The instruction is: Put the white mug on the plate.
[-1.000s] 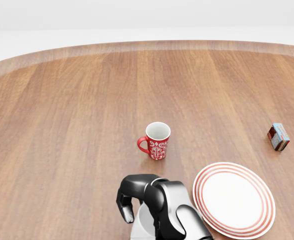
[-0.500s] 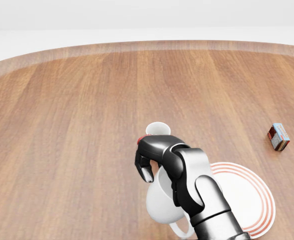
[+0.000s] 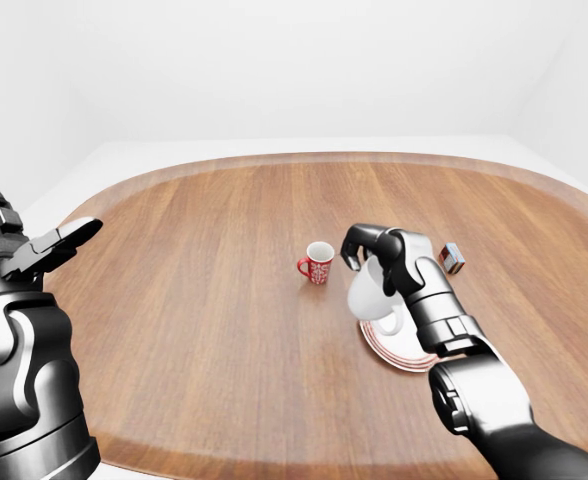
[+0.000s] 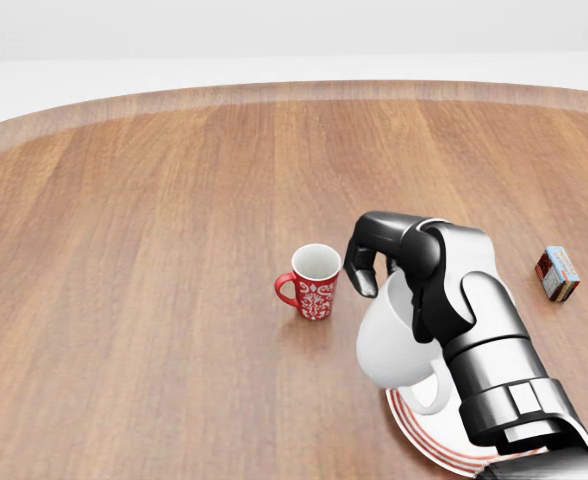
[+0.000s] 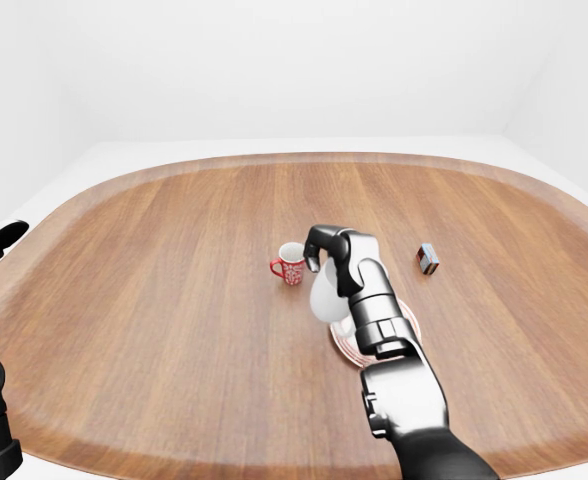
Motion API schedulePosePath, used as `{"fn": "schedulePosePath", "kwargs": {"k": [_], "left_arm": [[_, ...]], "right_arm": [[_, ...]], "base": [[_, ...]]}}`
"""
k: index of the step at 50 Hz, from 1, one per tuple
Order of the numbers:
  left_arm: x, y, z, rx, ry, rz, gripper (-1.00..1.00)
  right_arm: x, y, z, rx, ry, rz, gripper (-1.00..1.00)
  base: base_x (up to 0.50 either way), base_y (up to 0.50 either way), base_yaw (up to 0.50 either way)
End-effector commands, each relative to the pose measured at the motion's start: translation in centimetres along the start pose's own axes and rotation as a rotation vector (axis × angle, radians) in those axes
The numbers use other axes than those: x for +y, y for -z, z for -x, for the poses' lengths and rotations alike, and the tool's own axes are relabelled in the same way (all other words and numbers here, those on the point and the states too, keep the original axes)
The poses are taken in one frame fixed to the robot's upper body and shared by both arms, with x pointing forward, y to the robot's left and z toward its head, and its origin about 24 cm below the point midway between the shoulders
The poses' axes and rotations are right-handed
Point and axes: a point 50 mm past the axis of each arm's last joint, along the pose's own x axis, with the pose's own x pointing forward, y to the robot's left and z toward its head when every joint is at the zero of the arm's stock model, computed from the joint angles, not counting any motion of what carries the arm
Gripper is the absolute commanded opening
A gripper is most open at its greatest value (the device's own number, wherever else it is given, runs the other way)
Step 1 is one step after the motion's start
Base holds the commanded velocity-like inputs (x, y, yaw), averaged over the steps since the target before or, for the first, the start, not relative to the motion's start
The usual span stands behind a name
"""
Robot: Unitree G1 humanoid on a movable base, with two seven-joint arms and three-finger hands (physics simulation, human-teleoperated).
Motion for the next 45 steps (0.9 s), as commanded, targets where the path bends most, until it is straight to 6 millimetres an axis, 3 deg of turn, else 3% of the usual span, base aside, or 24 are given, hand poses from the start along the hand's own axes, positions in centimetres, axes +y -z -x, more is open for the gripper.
{"fn": "schedulePosePath", "kwargs": {"k": [1,13,21,45], "left_arm": [[0.0,0.1,0.0,0.003,0.001,-0.003,1.0],[0.0,0.1,0.0,0.002,0.001,-0.003,1.0],[-0.1,0.1,0.0,0.001,0.002,-0.003,1.0],[-0.1,-0.1,0.1,-0.004,0.004,-0.002,1.0]], "right_arm": [[-2.9,6.9,1.2,0.17,-0.015,-0.115,-1.0],[-1.0,9.8,1.1,0.255,-0.118,-0.164,-1.0],[-0.1,12.0,1.6,0.306,-0.084,-0.206,-1.0],[0.1,15.3,3.0,0.417,-0.01,-0.179,-1.0]], "base": [[0.0,0.0,0.0],[0.0,0.0,0.0],[0.0,0.0,0.0],[0.0,0.0,0.0]]}}
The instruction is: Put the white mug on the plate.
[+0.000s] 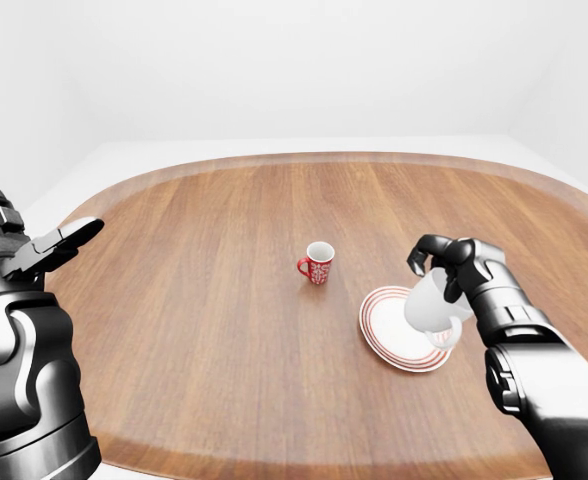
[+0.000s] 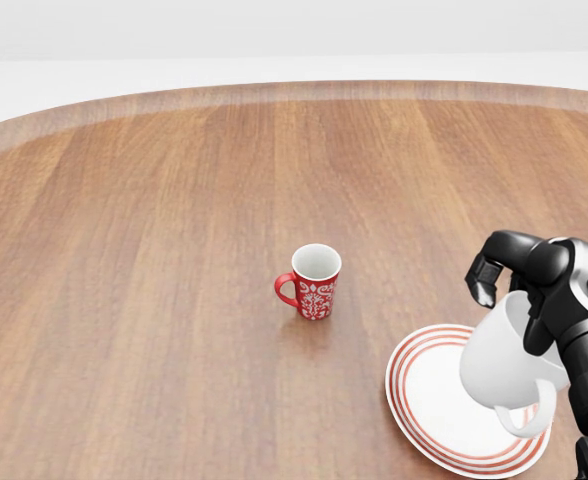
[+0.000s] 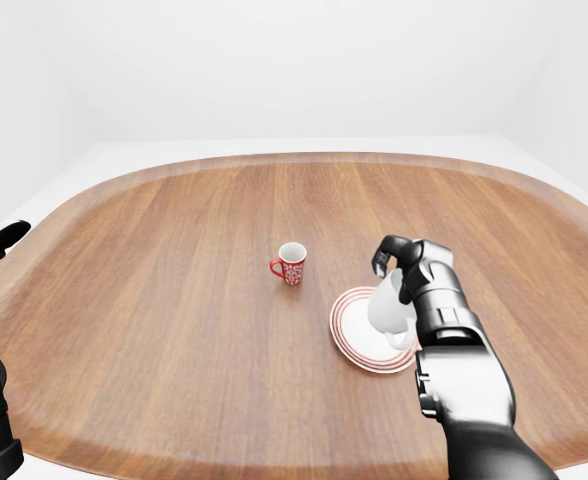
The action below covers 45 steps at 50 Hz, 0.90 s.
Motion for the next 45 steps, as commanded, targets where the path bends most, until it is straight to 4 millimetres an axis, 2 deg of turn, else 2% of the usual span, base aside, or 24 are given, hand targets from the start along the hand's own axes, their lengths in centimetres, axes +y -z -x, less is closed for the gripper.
{"fn": "schedulePosePath", "kwargs": {"k": [1,11,28,38,45], "left_arm": [[0.0,-0.1,0.0,-0.003,0.0,0.0,1.0],[0.0,-0.1,0.0,-0.004,0.001,0.001,1.0],[-0.1,0.1,0.0,0.004,0.003,-0.001,1.0],[-0.1,0.2,0.1,0.006,0.003,-0.001,1.0],[-0.1,0.2,0.1,0.007,0.004,-0.002,1.0]], "right_arm": [[-0.6,2.7,0.4,0.098,0.048,0.037,-1.0],[-1.1,2.4,0.2,0.108,0.119,0.041,-1.0],[-1.0,0.5,-0.4,0.034,0.254,-0.102,-1.0],[0.5,-0.4,-1.1,0.012,0.247,-0.14,-1.0],[2.2,0.5,-1.6,0.036,0.225,-0.157,-1.0]], "base": [[0.0,0.0,0.0],[0.0,0.0,0.0],[0.0,0.0,0.0],[0.0,0.0,0.0],[0.0,0.0,0.0]]}}
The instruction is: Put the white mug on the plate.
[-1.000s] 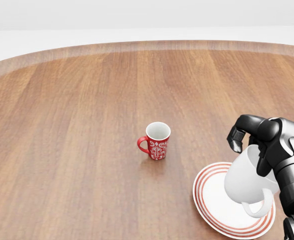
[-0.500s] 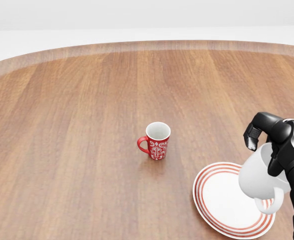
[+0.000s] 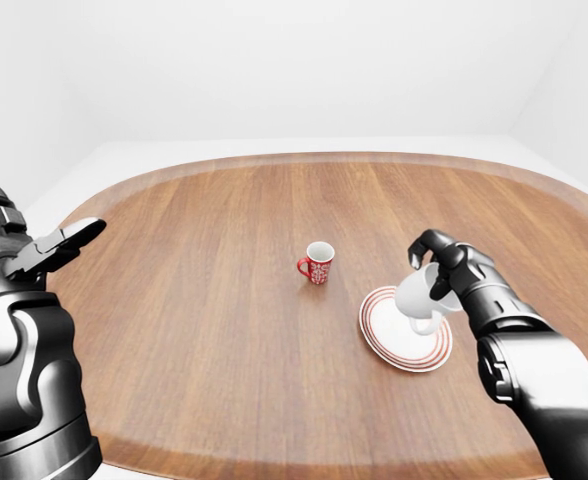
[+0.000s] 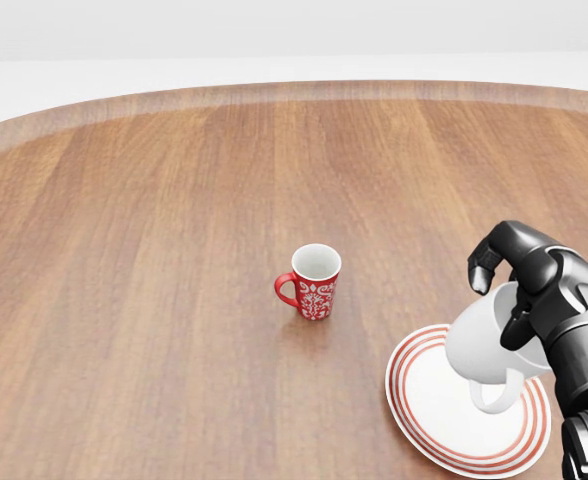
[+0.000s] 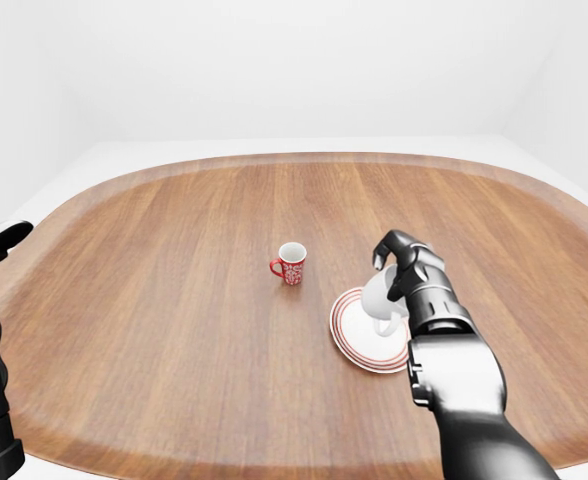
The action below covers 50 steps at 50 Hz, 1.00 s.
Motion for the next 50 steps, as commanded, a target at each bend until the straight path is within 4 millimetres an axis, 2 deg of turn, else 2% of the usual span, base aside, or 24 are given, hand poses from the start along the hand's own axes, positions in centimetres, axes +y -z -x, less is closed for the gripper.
{"fn": "schedulePosePath", "kwargs": {"k": [1,9,24,50], "left_arm": [[-0.1,0.2,0.1,0.005,0.002,-0.001,1.0],[-0.1,0.2,0.1,0.006,0.002,-0.002,1.0],[0.0,0.6,0.1,0.02,0.004,-0.007,1.0],[-0.1,0.5,0.2,0.016,0.004,-0.004,1.0]], "right_arm": [[2.4,0.5,-0.3,0.014,-0.014,-0.039,-1.0],[4.3,1.2,-0.3,0.033,-0.055,-0.054,-1.0],[5.6,1.9,-0.3,0.052,-0.112,-0.04,-1.0],[6.1,2.0,-0.2,0.06,-0.157,0.031,-1.0]], "base": [[0.0,0.0,0.0],[0.0,0.0,0.0],[0.0,0.0,0.0],[0.0,0.0,0.0]]}}
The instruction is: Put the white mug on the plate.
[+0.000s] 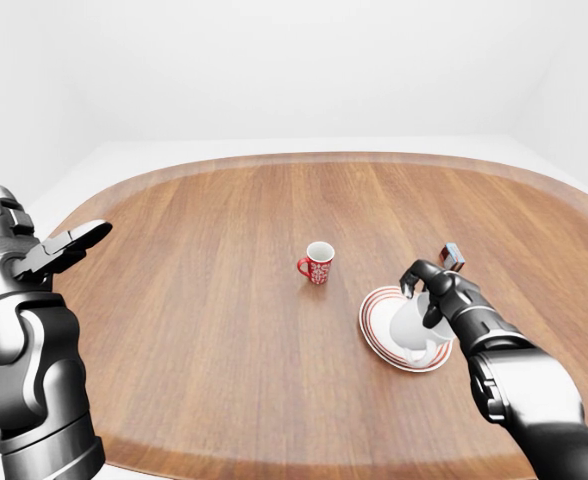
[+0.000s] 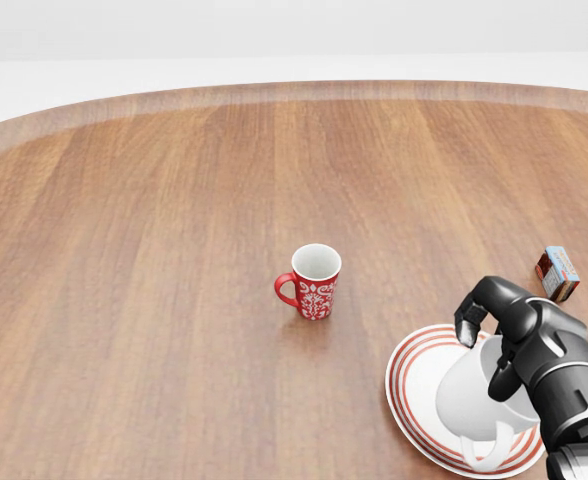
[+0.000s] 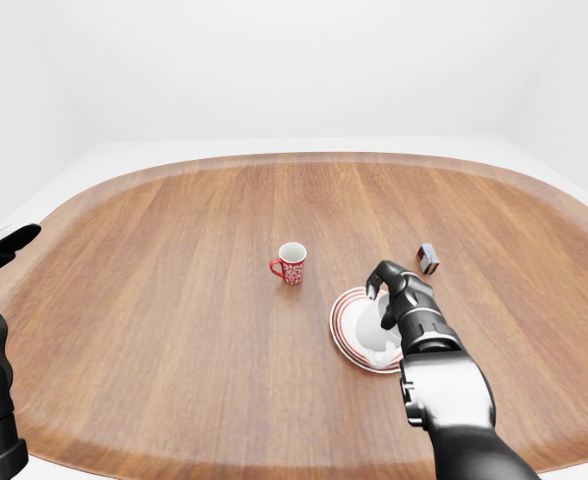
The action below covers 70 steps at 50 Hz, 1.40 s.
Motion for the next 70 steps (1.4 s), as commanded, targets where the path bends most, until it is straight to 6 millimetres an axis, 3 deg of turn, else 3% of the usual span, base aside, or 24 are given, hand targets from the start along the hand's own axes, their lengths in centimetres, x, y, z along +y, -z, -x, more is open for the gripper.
{"fn": "schedulePosePath", "kwargs": {"k": [1,28,33,36,37,41,49,52,54,55,56,62,69,70], "left_arm": [[0.0,-0.1,0.0,-0.004,0.0,0.003,1.0],[-0.1,-0.1,0.1,-0.004,0.001,0.001,1.0],[-0.1,0.0,0.1,0.0,0.001,0.0,1.0],[0.0,0.0,0.1,0.0,0.001,0.0,1.0],[0.0,0.0,0.1,0.0,0.001,0.0,1.0],[0.0,0.0,0.1,-0.001,0.001,0.001,1.0],[0.0,-0.1,0.1,-0.003,0.001,0.001,1.0],[0.0,-0.1,0.1,-0.004,0.001,0.002,1.0],[0.0,-0.1,0.1,-0.003,0.001,0.002,1.0],[0.0,-0.1,0.1,-0.003,0.002,0.002,1.0],[-0.1,-0.1,0.1,-0.003,0.002,0.001,1.0],[-0.1,0.0,0.1,-0.002,0.003,0.002,1.0],[-0.1,-0.1,0.1,-0.003,0.002,0.0,1.0],[-0.1,-0.1,0.1,-0.005,0.003,0.001,1.0]], "right_arm": [[0.4,0.1,-0.1,0.008,-0.007,0.024,-1.0],[0.4,0.6,-0.1,0.016,0.019,0.001,-0.97],[0.3,0.5,-0.1,0.015,0.022,0.001,-0.65],[0.4,0.5,-0.1,0.015,0.021,0.0,-0.58],[0.4,0.5,-0.1,0.013,0.021,-0.001,-0.38],[0.4,0.5,-0.1,0.014,0.02,0.0,-0.15],[0.5,0.6,-0.1,0.017,0.02,-0.003,0.02],[0.7,0.7,-0.1,0.018,0.02,-0.005,0.17],[0.7,0.7,-0.1,0.018,0.019,-0.006,0.33],[0.7,0.7,-0.1,0.018,0.02,-0.005,0.78],[0.7,0.7,-0.1,0.018,0.02,-0.005,1.0],[-0.4,-0.3,0.0,-0.013,0.064,-0.046,1.0],[-5.0,-3.5,1.1,-0.115,0.184,-0.097,1.0],[-6.9,-4.6,1.8,-0.158,0.234,-0.108,1.0]], "base": [[0.0,0.0,0.0],[0.0,0.0,0.0],[0.0,0.0,0.0],[0.0,0.0,0.0],[0.0,0.0,0.0],[0.0,0.0,0.0],[0.0,0.0,0.0],[0.0,0.0,0.0],[0.0,0.0,0.0],[0.0,0.0,0.0],[0.0,0.0,0.0],[0.0,0.0,0.0],[0.0,0.0,0.0],[0.0,0.0,0.0]]}}
